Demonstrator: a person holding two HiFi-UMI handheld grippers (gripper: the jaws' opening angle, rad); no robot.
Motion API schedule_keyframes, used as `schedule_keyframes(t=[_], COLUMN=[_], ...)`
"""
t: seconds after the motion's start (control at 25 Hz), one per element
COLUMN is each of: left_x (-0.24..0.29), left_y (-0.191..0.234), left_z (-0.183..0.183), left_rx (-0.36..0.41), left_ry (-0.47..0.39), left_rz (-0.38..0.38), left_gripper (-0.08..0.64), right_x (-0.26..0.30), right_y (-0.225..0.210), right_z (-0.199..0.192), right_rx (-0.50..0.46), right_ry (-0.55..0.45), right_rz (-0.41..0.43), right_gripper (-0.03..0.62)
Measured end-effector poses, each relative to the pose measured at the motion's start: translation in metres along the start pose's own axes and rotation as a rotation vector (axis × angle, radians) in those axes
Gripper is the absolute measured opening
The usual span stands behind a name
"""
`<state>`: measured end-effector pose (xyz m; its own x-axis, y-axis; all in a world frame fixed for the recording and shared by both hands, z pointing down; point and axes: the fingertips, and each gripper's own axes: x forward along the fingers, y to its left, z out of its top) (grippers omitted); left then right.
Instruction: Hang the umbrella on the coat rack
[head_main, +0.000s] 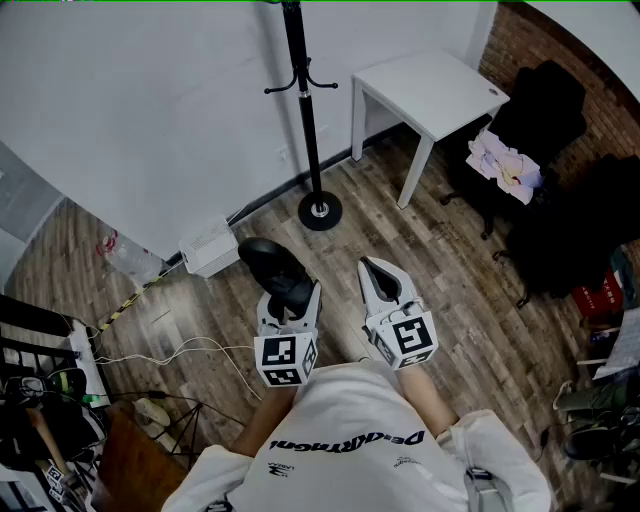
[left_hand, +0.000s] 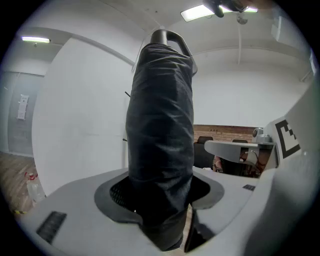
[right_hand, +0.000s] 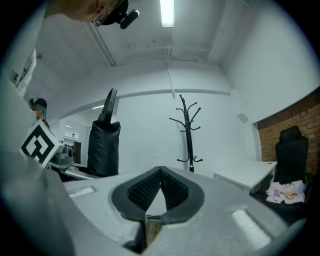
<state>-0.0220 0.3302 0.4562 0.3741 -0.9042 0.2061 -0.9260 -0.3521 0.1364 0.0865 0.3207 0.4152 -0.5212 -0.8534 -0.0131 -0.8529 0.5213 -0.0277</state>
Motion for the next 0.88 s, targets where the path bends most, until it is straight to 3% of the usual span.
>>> schedule_keyframes(t=[0.16, 0.64, 0.88], left_x=[-0.007, -0.004, -0.002], left_y=[-0.018, -0.073, -0.099], left_z=[-0.001, -0.012, -0.024], left_rx=[0.003, 0.003, 0.009], left_ry=[-0.012, -0.04, -0.009], left_rz=[0.005, 0.031, 0.035], left_gripper=[0.249, 0.249, 0.249], right_x=[-0.018, -0.061, -0.072], right_y=[-0.009, -0.04, -0.054], right_z=[-0.008, -0.025, -0.029], right_rx=[0.045, 0.04, 0.069], right_ry=[0.018, 0.014, 0.006], right_rz=[0.016, 0.091, 0.106], right_gripper=[-0.003, -0.003, -0.003])
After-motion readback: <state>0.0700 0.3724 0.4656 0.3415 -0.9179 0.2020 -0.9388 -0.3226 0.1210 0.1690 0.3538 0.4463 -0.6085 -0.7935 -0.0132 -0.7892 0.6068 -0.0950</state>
